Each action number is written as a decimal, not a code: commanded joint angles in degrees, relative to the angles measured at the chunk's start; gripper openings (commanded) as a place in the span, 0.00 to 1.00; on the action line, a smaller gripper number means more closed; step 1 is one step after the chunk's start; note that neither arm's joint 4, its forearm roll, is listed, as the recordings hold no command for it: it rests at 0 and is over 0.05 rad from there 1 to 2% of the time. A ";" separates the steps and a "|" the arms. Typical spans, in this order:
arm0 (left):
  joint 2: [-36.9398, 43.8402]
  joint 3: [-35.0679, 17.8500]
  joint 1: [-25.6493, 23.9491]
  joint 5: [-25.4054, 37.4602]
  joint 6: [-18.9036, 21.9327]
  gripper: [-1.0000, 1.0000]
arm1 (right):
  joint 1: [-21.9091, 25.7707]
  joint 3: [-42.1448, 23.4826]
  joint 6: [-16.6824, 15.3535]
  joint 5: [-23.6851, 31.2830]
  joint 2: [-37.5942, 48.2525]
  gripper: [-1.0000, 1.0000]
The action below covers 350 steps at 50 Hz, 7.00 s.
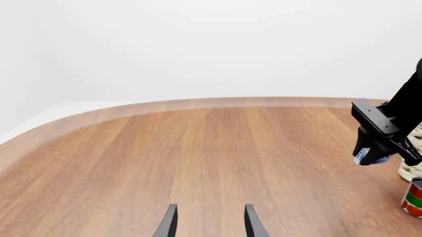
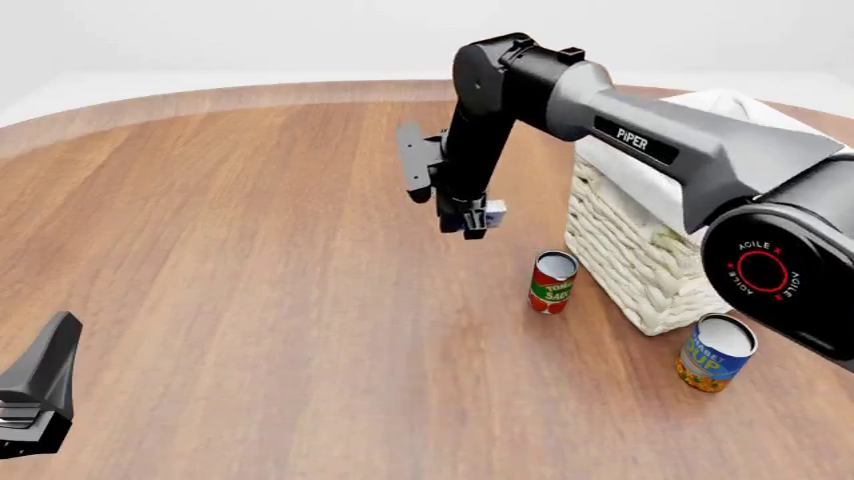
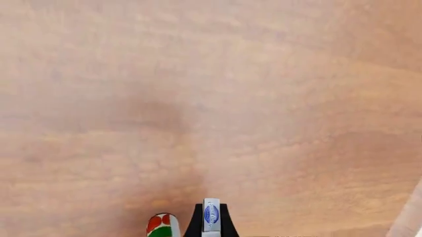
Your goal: Pick up the alphabet soup and the cream cheese box, and put them in the basket.
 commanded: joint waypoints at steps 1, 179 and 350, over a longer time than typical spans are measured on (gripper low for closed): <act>0.00 0.00 0.00 0.00 0.00 1.00 | 1.51 1.61 5.67 -1.05 -2.38 0.00; 0.00 0.00 0.00 0.00 0.00 1.00 | 19.45 44.25 58.31 -40.85 -54.61 0.00; 0.00 0.00 0.00 0.00 0.00 1.00 | -26.22 43.98 64.17 -32.33 -54.00 0.00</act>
